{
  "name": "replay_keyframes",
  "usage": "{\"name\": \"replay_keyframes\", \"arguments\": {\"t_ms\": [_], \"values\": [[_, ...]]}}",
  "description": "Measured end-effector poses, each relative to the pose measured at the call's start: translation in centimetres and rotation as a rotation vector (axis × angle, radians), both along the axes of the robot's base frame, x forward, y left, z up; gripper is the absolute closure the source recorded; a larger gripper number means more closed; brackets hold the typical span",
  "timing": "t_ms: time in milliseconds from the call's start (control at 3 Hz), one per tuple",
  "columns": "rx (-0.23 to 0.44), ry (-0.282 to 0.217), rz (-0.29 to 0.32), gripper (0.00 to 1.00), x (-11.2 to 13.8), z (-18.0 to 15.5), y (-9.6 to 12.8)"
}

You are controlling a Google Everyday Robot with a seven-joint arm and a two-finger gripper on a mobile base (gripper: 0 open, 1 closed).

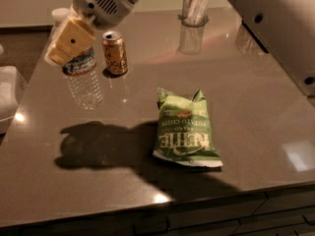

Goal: Pick water bottle

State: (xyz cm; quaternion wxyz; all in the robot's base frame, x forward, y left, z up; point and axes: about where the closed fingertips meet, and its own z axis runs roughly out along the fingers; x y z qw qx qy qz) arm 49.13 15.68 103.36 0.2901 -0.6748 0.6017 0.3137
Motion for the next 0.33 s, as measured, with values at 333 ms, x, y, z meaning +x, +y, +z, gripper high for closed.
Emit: {"name": "replay_keyframes", "arguments": {"t_ms": [333], "values": [[0.0,-0.001,0.003,1.0,-0.1,0.16,-0.03]]}}
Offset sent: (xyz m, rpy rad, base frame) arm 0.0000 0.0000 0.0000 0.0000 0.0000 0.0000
